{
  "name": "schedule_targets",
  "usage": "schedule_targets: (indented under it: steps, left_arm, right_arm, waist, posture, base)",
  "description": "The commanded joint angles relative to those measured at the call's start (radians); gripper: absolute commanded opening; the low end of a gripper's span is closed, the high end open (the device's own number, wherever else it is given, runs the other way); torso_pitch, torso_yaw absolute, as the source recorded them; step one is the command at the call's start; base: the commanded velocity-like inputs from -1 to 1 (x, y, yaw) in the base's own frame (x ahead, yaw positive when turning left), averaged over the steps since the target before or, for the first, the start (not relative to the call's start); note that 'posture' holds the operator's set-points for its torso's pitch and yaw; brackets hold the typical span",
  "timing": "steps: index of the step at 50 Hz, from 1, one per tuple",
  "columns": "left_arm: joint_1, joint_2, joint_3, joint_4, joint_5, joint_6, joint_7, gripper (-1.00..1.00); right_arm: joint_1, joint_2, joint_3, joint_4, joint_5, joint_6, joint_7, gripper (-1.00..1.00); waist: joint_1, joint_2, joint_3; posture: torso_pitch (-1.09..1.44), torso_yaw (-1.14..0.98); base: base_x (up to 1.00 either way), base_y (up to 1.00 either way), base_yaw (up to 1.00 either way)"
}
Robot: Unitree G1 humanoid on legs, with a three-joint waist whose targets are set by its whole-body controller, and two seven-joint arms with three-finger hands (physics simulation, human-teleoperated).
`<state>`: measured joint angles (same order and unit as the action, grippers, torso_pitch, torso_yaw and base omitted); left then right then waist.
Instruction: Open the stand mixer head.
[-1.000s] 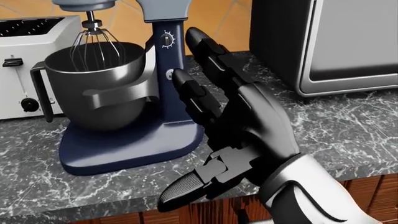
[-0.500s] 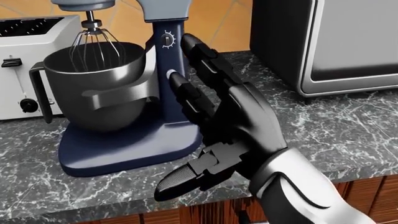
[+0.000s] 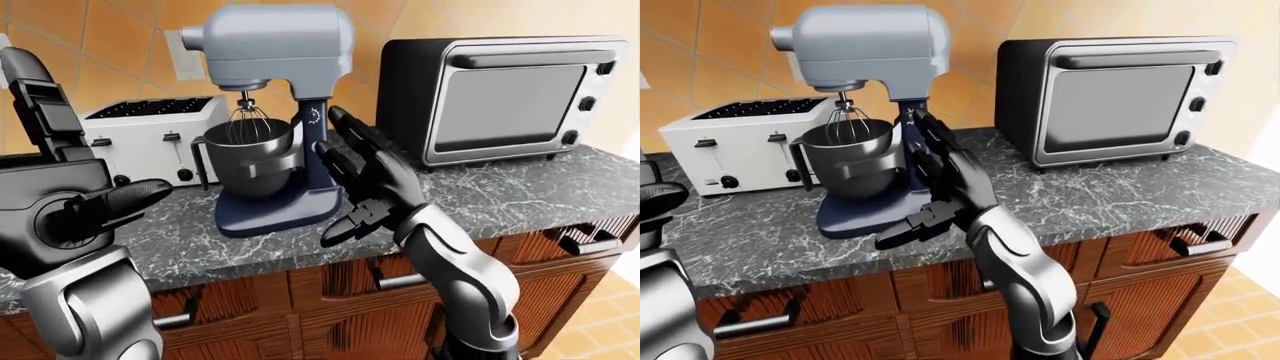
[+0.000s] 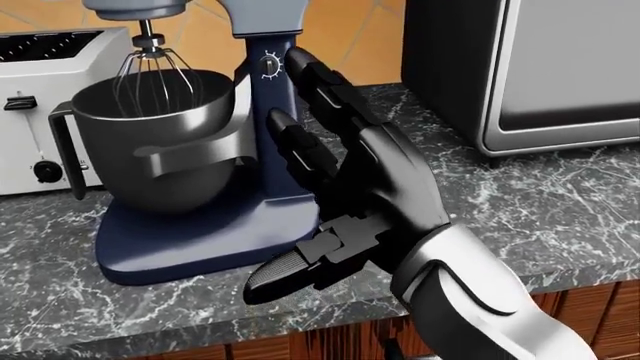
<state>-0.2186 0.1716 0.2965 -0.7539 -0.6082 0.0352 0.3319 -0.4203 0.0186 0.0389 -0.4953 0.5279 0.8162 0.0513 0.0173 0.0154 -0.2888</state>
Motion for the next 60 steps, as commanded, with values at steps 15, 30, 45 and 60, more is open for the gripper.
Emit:
schedule_targets:
  steps: [15,30,45,60]
  left_arm:
    - [-0.020,0.008,0.001,-0.016,0.002,-0.008,-0.007,1.00]
    - [-0.016,0.006,0.000,-0.018,0.005,-0.009,-0.010,1.00]
    - [-0.019,0.010,0.004,-0.010,0.005,-0.012,-0.011,1.00]
    - [-0.027,0.017,0.008,-0.010,0.003,-0.007,-0.005,1.00]
  right_arm:
    - [-0.045,0.002,-0.006,0.027,-0.004,-0.064,0.025,1.00]
    - [-0.037,-0.003,-0.011,0.067,-0.019,-0.094,0.044,1.00]
    - [-0.059,-0.003,-0.015,0.160,-0.051,-0.147,0.082,1.00]
    - [-0.085,-0.002,-0.019,0.223,-0.059,-0.175,0.103,1.00]
  waist:
    - [0.001,0.005,-0.002]
    - [0.001,0.005,-0.003]
    - [0.000,0.007,-0.004]
    - [0.000,0.008,-0.004]
  posture:
    - [-0.39,0.00]
    - [-0.39,0.00]
    - [-0.39,0.00]
    - [-0.39,0.00]
  base:
    - [0.00,0.00,0.00]
    - [0.00,0.00,0.00]
    - [0.00,0.00,0.00]
    - [0.00,0.00,0.00]
